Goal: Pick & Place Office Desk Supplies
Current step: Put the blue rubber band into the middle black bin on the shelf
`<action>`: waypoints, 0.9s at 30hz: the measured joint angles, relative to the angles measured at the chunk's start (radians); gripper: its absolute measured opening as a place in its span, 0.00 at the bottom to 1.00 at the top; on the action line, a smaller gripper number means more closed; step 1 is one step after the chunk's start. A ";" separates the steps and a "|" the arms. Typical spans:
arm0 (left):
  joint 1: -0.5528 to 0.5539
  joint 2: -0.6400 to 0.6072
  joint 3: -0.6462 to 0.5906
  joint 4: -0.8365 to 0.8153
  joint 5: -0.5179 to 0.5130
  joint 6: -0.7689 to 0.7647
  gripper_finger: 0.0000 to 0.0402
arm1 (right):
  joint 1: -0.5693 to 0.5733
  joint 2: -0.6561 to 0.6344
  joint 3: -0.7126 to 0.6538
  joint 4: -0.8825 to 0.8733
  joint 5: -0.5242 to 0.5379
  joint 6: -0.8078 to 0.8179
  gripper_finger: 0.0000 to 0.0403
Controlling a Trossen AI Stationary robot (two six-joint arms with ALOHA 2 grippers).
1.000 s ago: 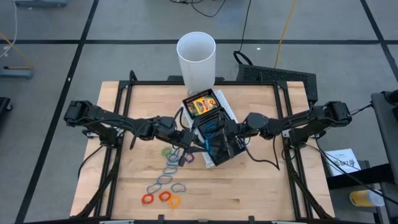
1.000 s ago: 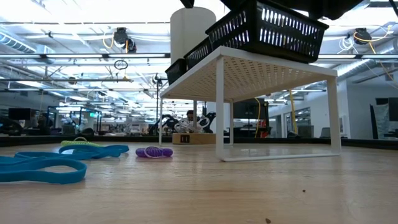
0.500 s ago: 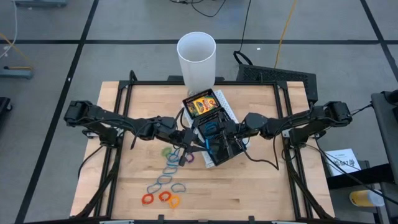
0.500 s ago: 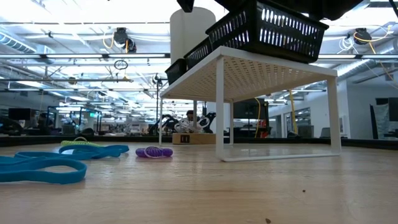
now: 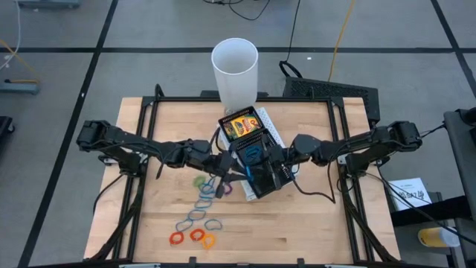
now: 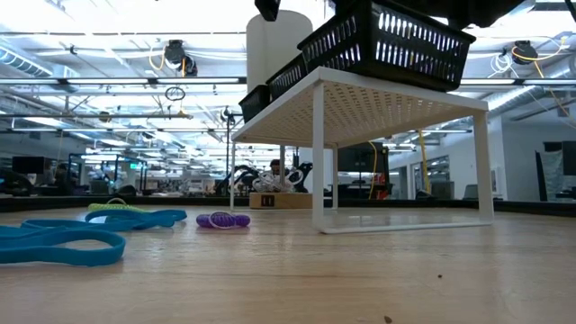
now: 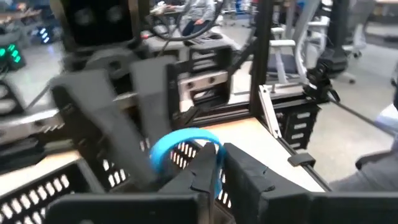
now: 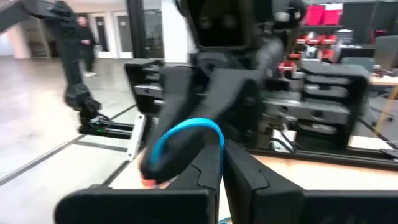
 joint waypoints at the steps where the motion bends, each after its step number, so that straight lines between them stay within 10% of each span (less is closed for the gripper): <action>1: 0.000 0.000 0.000 0.000 -0.014 -0.021 0.13 | 0.000 0.000 0.000 0.000 -0.011 0.000 0.01; 14: 0.000 -0.106 0.000 -0.074 -0.055 0.007 0.51 | -0.032 -0.119 0.000 -0.119 -0.016 -0.009 0.00; 27: 0.006 -0.260 -0.081 -0.310 -0.313 -0.049 0.56 | -0.105 -0.148 0.000 -0.281 0.141 -0.036 0.00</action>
